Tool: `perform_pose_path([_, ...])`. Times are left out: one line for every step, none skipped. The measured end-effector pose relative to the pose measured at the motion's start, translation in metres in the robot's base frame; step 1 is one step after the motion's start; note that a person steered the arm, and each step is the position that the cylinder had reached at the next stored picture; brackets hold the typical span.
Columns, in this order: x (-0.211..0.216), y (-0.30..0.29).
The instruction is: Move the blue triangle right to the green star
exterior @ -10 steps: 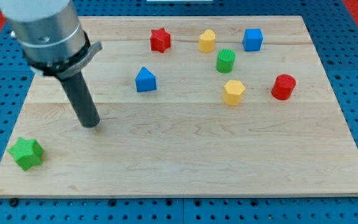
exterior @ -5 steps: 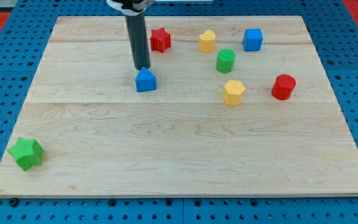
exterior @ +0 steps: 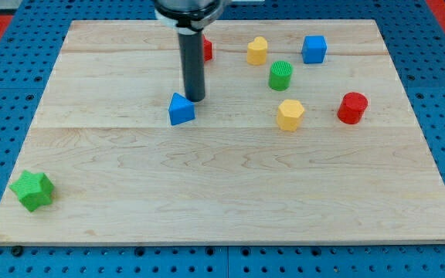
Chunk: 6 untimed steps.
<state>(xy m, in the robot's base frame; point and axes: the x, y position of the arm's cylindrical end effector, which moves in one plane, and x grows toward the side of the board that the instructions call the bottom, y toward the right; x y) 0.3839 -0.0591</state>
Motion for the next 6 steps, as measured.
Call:
perform_pose_path([0.0, -0.034])
perform_pose_path([0.008, -0.034])
perform_pose_path([0.008, -0.008])
perform_pose_path([0.02, 0.014])
perform_pose_path([0.039, 0.013])
perform_pose_path([0.053, 0.006])
